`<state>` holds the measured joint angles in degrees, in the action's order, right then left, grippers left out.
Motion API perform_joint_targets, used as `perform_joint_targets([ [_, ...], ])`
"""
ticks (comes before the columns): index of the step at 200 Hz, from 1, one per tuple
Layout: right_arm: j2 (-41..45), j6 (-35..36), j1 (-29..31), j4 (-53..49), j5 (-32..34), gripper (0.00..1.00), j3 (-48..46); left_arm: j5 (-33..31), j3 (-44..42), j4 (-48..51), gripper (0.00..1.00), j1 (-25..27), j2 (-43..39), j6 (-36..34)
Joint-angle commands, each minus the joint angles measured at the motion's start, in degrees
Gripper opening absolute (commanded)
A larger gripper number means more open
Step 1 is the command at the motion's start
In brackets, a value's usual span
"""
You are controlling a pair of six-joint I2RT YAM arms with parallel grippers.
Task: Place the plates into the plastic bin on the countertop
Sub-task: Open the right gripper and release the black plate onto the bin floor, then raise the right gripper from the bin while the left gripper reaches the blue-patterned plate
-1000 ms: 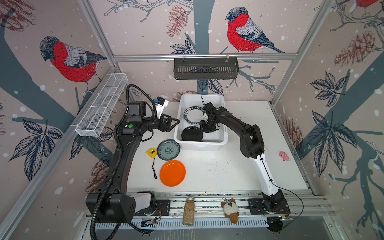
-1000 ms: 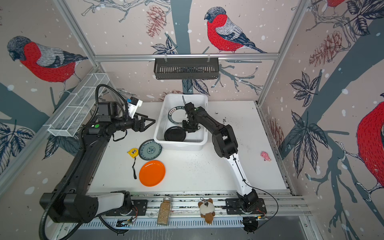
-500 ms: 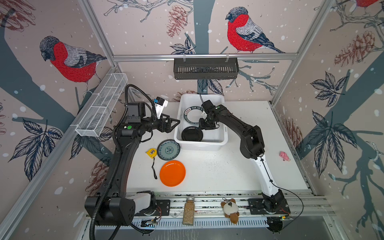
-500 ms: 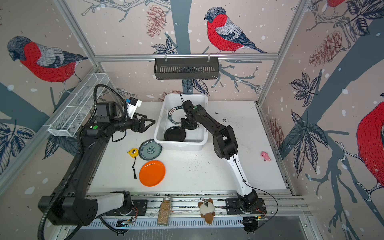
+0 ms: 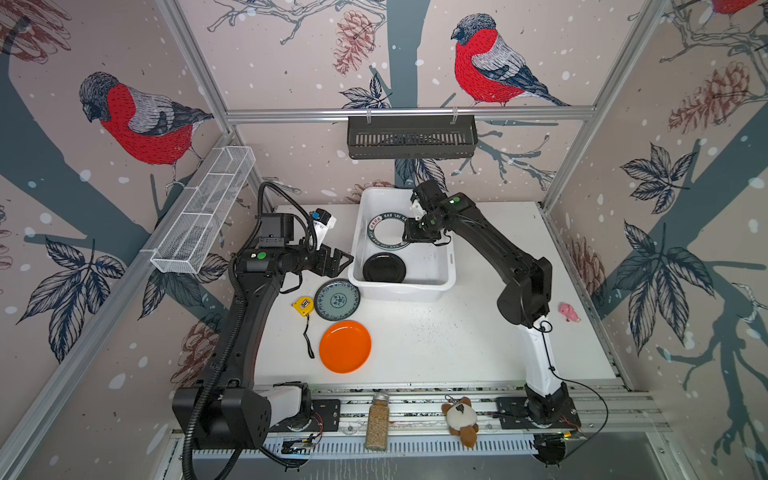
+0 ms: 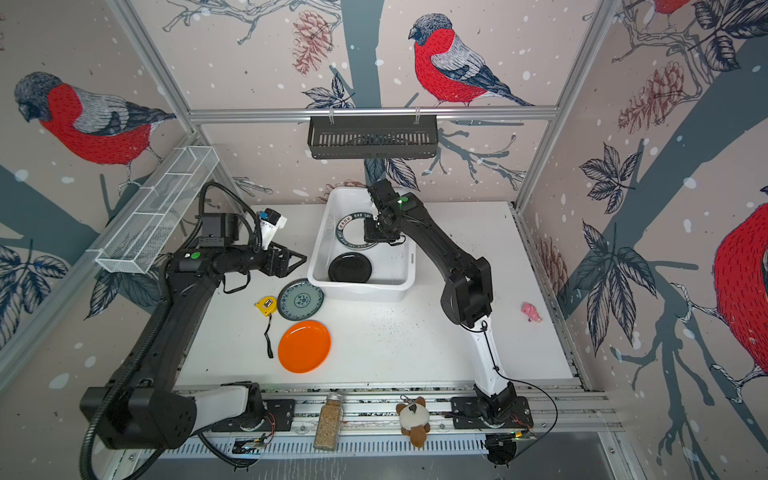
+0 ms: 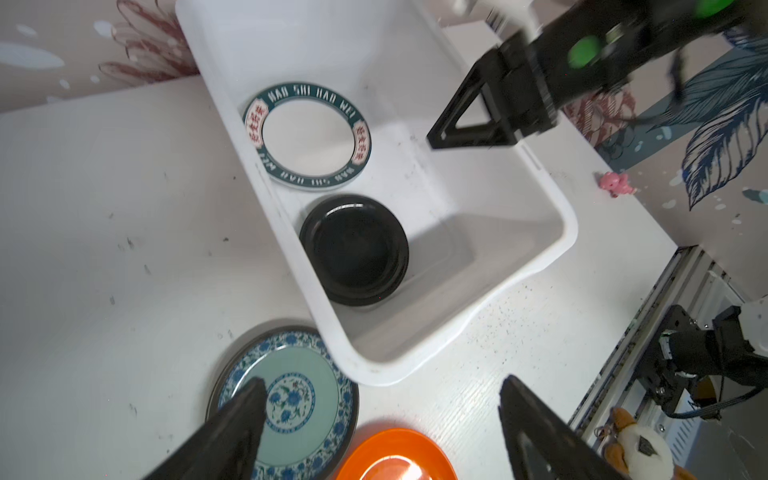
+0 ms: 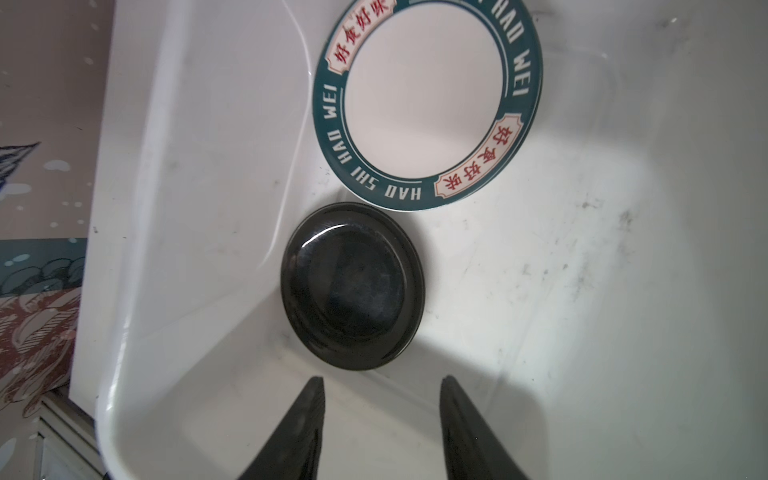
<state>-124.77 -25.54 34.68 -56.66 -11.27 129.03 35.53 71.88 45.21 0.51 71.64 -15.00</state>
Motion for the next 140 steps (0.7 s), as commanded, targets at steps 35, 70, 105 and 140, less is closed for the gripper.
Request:
perform_joint_targets([
  [35, 18.3, -3.1, 2.8, 7.2, 2.6, 0.46, -14.8, -2.9, -5.7, 4.7, 0.83, -3.4, 1.6, -8.9],
  [70, 31.3, -7.0, 4.9, 16.8, 1.2, 0.45, -29.8, -1.7, -7.3, 5.0, 0.80, -6.4, 5.5, -12.5],
  [105, 42.0, -12.0, 7.7, 26.8, 1.1, 0.44, -44.2, -1.8, -6.5, 6.1, 0.79, -8.1, 12.7, -16.8],
  [140, 51.8, -16.8, 9.0, 33.7, 2.8, 0.44, -56.4, -2.8, -4.6, 6.5, 0.75, -10.1, 20.4, -20.2],
])
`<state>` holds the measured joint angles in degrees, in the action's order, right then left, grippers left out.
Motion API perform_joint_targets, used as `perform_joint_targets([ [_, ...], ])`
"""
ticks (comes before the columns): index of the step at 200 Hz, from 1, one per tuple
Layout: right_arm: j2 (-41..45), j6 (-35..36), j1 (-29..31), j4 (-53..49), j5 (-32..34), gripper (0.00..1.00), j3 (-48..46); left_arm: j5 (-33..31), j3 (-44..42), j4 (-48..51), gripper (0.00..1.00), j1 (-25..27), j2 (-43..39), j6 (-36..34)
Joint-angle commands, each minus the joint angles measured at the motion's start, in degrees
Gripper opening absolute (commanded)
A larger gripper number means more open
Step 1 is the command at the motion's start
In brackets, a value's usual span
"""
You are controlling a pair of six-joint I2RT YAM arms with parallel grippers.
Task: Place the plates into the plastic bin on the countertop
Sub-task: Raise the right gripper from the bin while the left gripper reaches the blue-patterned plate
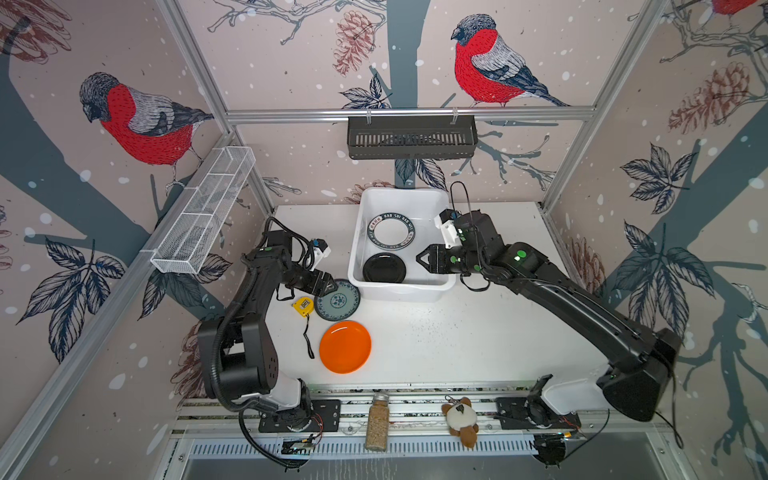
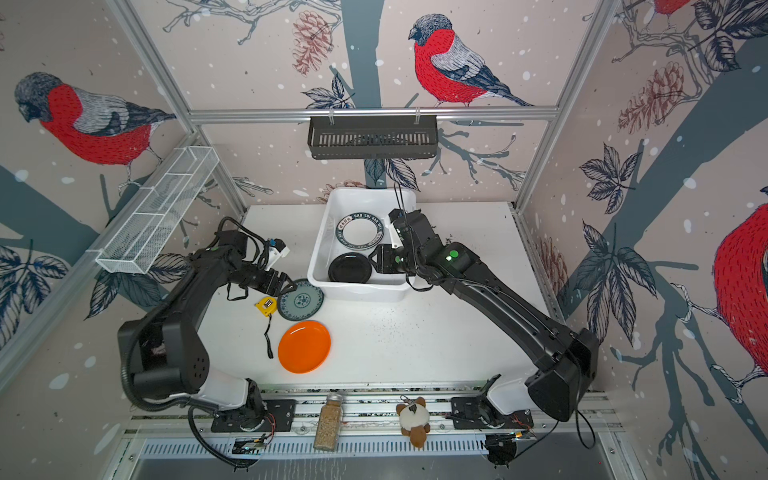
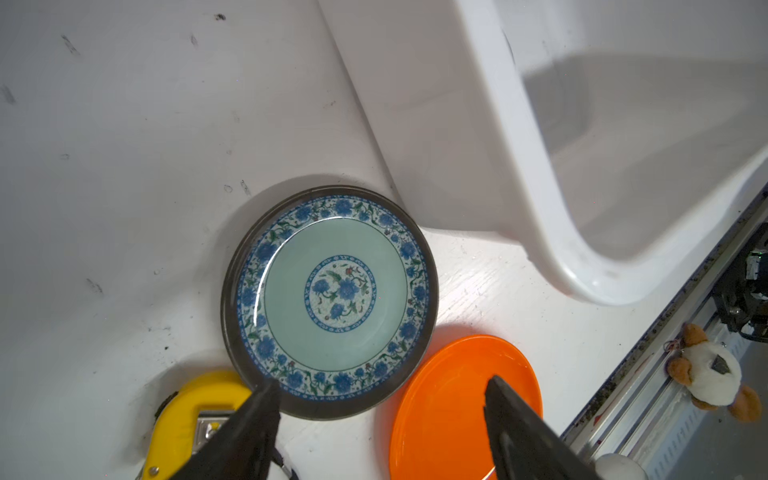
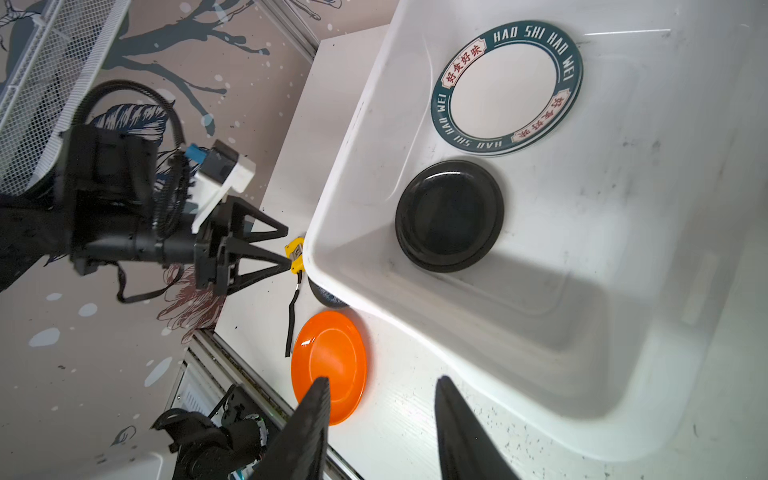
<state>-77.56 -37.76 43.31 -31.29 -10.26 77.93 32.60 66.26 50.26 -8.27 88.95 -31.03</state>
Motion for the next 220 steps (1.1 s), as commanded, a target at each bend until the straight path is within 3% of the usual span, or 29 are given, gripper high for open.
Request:
perform_joint_targets([
  [1, 4.9, -4.7, 0.4, 8.5, 1.9, 0.44, -5.6, 0.1, 1.1, 1.4, 0.75, -1.5, 3.3, -4.3],
  [40, 11.9, -7.3, 0.6, 10.7, 3.9, 0.44, -12.3, 0.4, 5.1, 2.7, 0.72, -4.4, 11.1, -7.6],
  [66, 12.9, -7.8, 0.6, 10.8, 4.4, 0.43, -13.6, 0.8, 7.1, 2.9, 0.65, -4.7, 15.5, -9.3],
  [104, 12.9, -8.2, 0.7, 11.5, 4.5, 0.43, -14.7, -1.1, 8.9, 0.6, 0.62, -4.8, 19.6, -8.8],
  [135, 12.7, -8.3, 0.6, 11.6, 4.5, 0.43, -14.9, -1.8, 9.6, 0.7, 0.56, -4.8, 21.9, -10.0],
  [152, 12.6, -8.3, 0.6, 11.8, 4.5, 0.43, -15.0, -2.6, 9.6, 0.2, 0.47, -4.8, 22.7, -10.3],
  [220, 12.3, -8.7, 0.4, 12.6, 4.6, 0.43, -15.6, -2.7, 9.4, 0.0, 0.40, -4.8, 24.5, -11.7],
])
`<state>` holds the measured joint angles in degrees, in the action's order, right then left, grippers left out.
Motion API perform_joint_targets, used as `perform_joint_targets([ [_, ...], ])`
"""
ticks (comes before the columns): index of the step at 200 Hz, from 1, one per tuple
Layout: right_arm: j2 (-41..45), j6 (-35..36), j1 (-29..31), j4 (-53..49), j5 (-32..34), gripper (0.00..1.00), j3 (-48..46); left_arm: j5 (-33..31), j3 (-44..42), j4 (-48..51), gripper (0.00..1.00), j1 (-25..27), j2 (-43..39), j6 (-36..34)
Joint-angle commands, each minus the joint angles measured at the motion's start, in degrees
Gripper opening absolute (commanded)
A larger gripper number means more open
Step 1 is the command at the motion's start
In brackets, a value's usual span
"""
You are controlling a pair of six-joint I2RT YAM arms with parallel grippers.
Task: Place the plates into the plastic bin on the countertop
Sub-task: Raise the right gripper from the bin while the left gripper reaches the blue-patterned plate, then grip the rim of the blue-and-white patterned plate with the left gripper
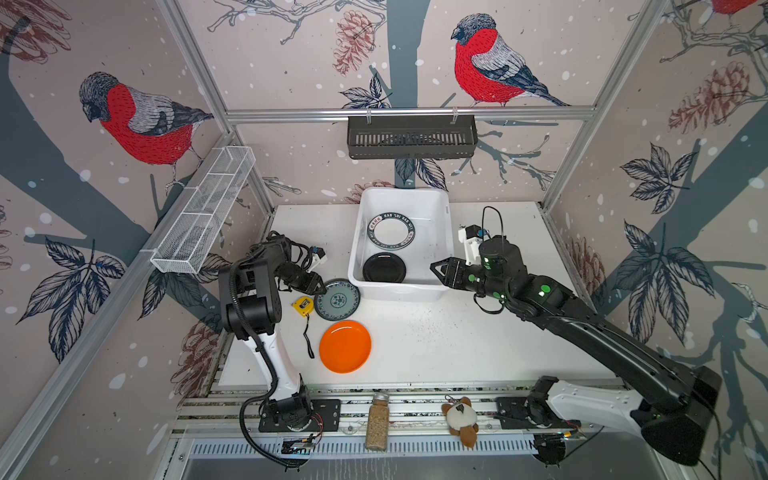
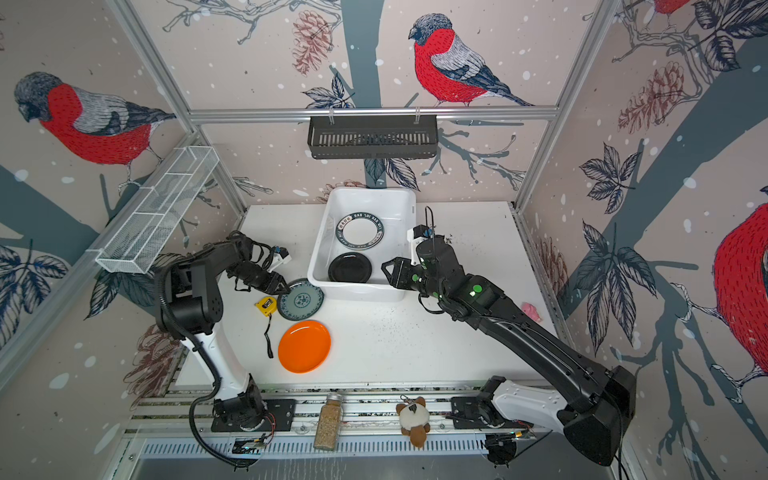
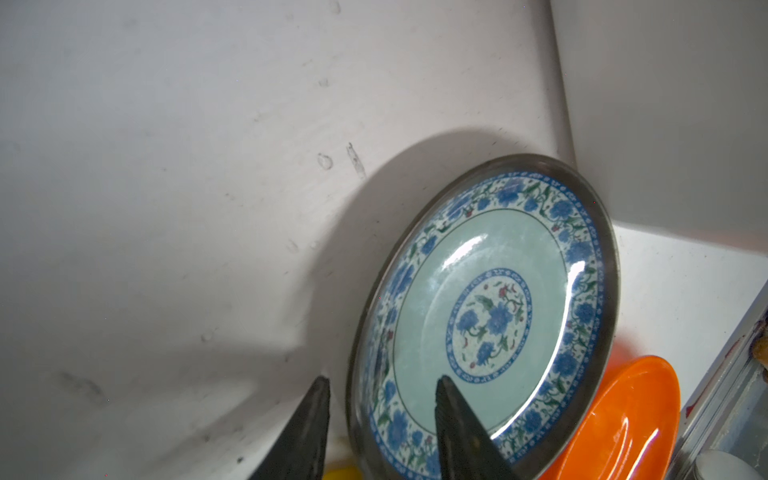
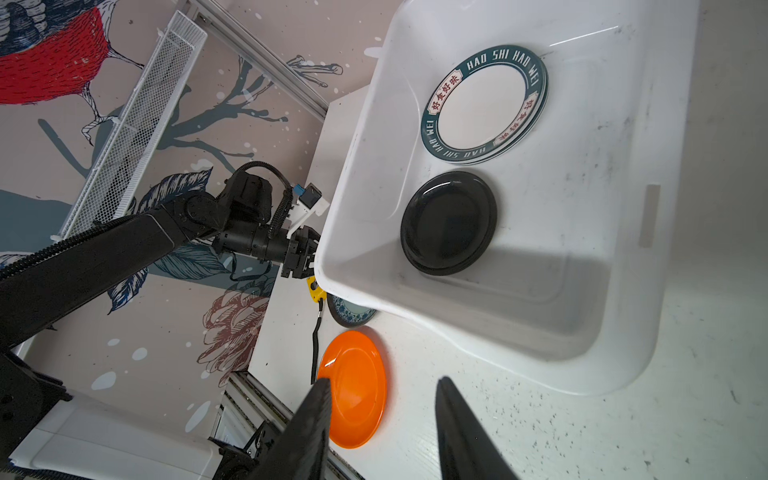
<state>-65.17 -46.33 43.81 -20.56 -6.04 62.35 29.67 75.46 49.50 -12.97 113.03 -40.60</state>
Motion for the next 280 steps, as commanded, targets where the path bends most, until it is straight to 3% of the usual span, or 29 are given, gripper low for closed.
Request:
perform_joint_targets([
  [1, -0.2, -0.2, 0.0, 1.9, 0.5, 0.43, -0.1, 0.2, 0.2, 0.7, 0.39, -0.1, 0.5, -2.1],
  [71, -1.5, -0.3, -0.3, 3.1, -0.1, 0.43, -0.3, 0.6, 0.8, 0.9, 0.29, -0.1, 1.7, -2.8],
  [172, -1.9, -1.0, -0.6, 5.4, -0.7, 0.42, -2.0, 1.3, 0.8, -0.1, 0.21, -0.1, 2.6, -2.5],
  [280, -1.5, -1.3, -1.0, 6.1, -0.7, 0.41, -2.1, 1.6, 1.2, -0.8, 0.04, -0.1, 1.8, -1.3],
])
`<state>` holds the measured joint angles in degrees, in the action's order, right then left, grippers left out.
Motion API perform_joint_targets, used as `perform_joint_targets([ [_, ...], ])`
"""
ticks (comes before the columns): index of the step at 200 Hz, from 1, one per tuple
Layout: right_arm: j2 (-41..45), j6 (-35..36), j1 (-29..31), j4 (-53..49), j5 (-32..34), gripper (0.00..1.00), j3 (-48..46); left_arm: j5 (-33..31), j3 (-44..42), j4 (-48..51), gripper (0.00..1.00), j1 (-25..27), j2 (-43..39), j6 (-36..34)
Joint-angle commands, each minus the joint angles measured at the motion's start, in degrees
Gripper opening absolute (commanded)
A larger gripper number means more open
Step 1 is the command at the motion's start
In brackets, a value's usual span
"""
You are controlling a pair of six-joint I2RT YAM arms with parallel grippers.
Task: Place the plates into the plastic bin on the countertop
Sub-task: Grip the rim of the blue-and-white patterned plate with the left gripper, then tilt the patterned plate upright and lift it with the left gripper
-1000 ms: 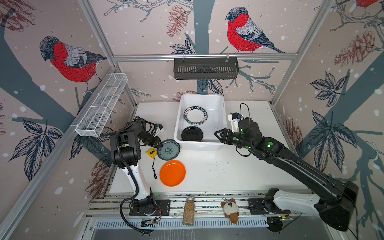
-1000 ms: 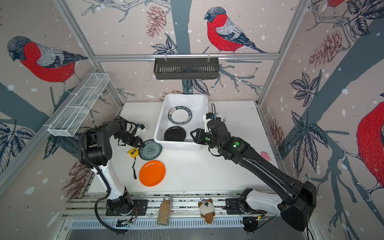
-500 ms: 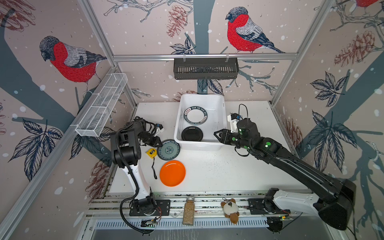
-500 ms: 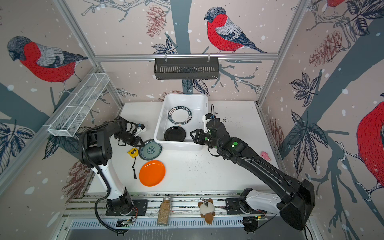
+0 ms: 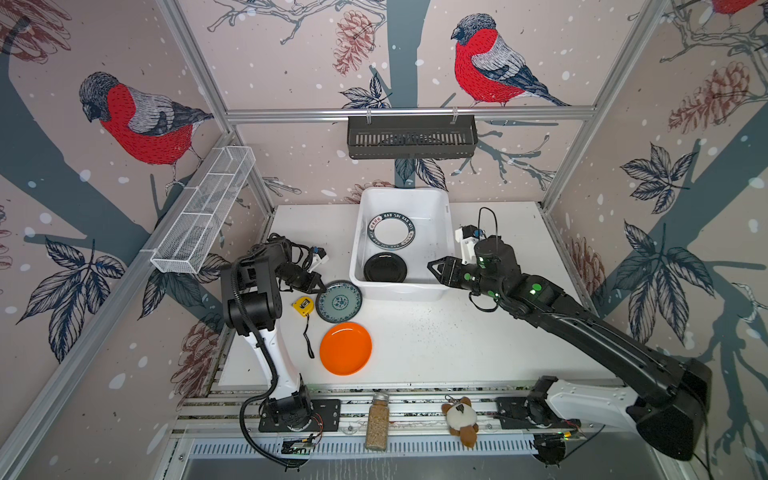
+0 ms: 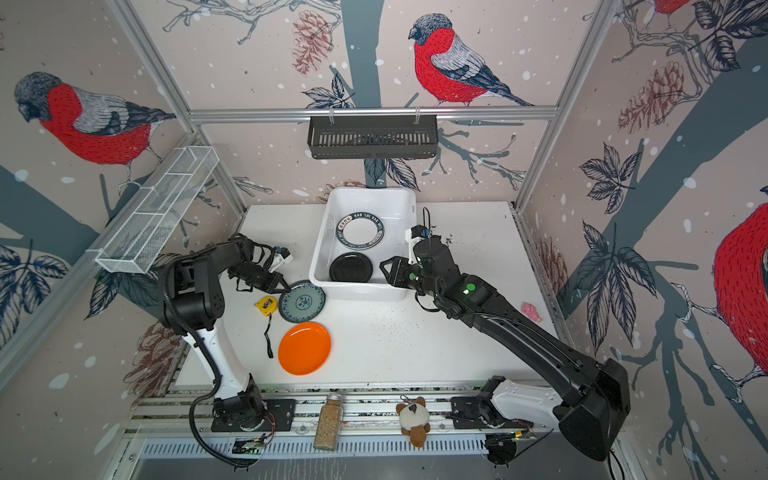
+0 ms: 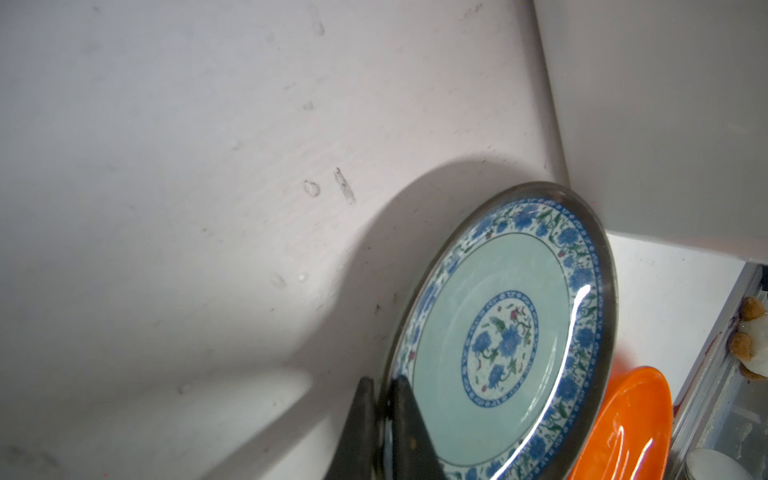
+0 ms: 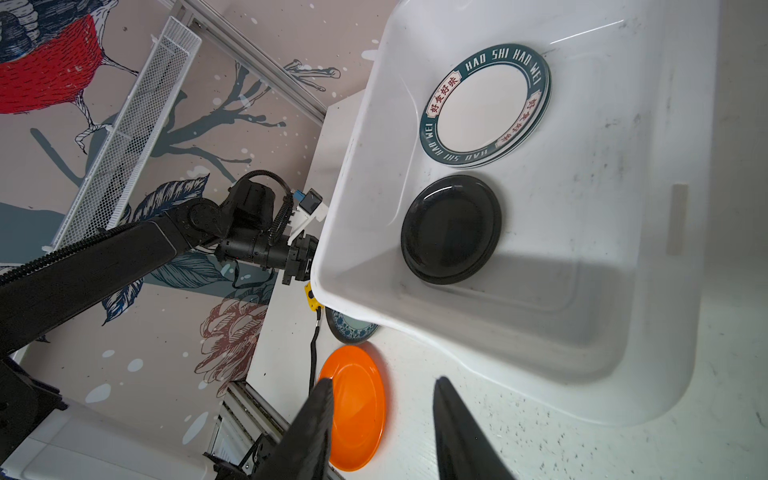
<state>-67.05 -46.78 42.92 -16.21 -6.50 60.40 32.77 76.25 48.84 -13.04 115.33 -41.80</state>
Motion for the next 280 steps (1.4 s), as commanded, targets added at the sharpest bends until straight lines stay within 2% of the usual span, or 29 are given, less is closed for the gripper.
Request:
perform_joint_targets([
  [1, 0.3, -0.8, 0.0, 1.8, -0.3, 0.41, -0.2, -1.6, 0.5, -0.2, 0.04, -0.1, -0.5, -0.1],
  [16, 0.4, -0.8, 0.0, 1.8, -0.2, 0.41, -0.2, -1.9, 0.6, -0.5, 0.00, -0.1, -0.5, 0.3],
  [83, 0.5, -0.9, -0.2, 2.3, -0.2, 0.41, -0.5, -3.0, 1.4, -1.6, 0.00, -0.1, -0.9, 2.3],
  [199, -0.1, -0.9, -0.1, 3.4, -0.9, 0.41, -0.3, -4.8, 7.3, 1.6, 0.00, -2.1, -1.5, 3.4],
  [280, -1.0, -0.9, -0.1, 4.1, -1.4, 0.41, 0.2, -5.1, 12.3, 3.4, 0.00, -2.9, -2.2, 6.7],
])
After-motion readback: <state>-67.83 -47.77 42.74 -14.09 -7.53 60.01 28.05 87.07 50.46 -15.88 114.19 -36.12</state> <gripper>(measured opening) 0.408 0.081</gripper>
